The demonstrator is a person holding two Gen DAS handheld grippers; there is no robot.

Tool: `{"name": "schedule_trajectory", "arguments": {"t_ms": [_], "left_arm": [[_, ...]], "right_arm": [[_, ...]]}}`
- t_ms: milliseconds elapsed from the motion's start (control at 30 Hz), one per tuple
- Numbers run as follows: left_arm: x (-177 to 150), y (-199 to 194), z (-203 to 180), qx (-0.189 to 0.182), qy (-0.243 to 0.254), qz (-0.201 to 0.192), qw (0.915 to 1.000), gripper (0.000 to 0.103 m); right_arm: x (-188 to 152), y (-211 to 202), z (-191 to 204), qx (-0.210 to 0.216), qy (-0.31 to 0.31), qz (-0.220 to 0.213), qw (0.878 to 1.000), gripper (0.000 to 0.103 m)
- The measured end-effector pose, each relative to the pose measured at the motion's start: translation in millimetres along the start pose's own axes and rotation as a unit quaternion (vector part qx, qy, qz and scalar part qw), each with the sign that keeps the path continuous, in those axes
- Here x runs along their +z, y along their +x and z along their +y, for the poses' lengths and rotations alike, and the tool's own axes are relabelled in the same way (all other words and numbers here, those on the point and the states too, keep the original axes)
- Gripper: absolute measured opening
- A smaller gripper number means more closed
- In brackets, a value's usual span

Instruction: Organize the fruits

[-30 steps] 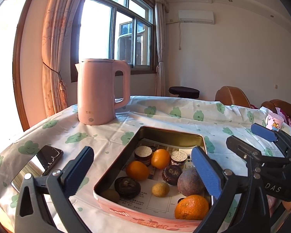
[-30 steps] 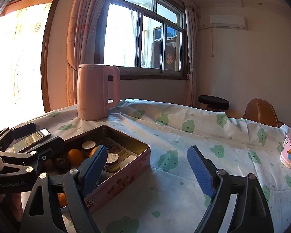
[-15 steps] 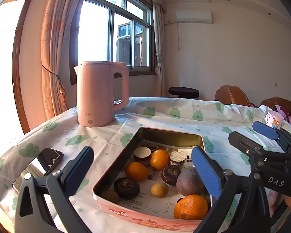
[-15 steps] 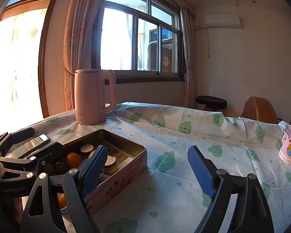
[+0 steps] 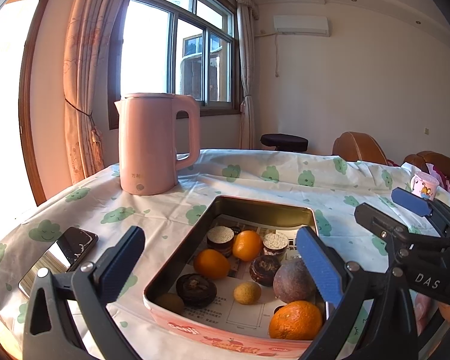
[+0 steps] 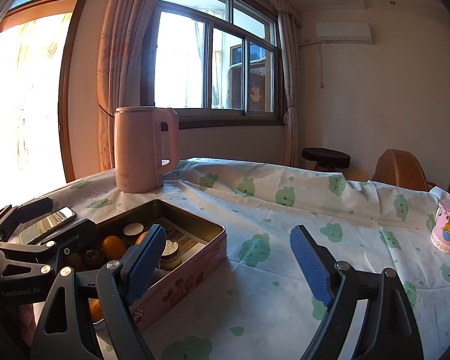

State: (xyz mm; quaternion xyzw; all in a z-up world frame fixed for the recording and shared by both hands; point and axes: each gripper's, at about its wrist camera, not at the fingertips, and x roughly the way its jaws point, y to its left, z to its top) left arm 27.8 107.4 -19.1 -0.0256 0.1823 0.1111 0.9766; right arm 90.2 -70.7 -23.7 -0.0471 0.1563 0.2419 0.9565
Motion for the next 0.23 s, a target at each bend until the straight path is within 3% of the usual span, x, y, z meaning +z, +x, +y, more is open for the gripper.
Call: {"name": "schedule_trajectory", "arguments": {"t_ms": [233], "left_arm": [[-0.4,2.8,2.7,0.003,-0.008,0.007,0.9999,0.103]], "right_arm": [[-1.3,-0.2,-5.0,0.004,0.008,0.004,1.0,0.086]]}}
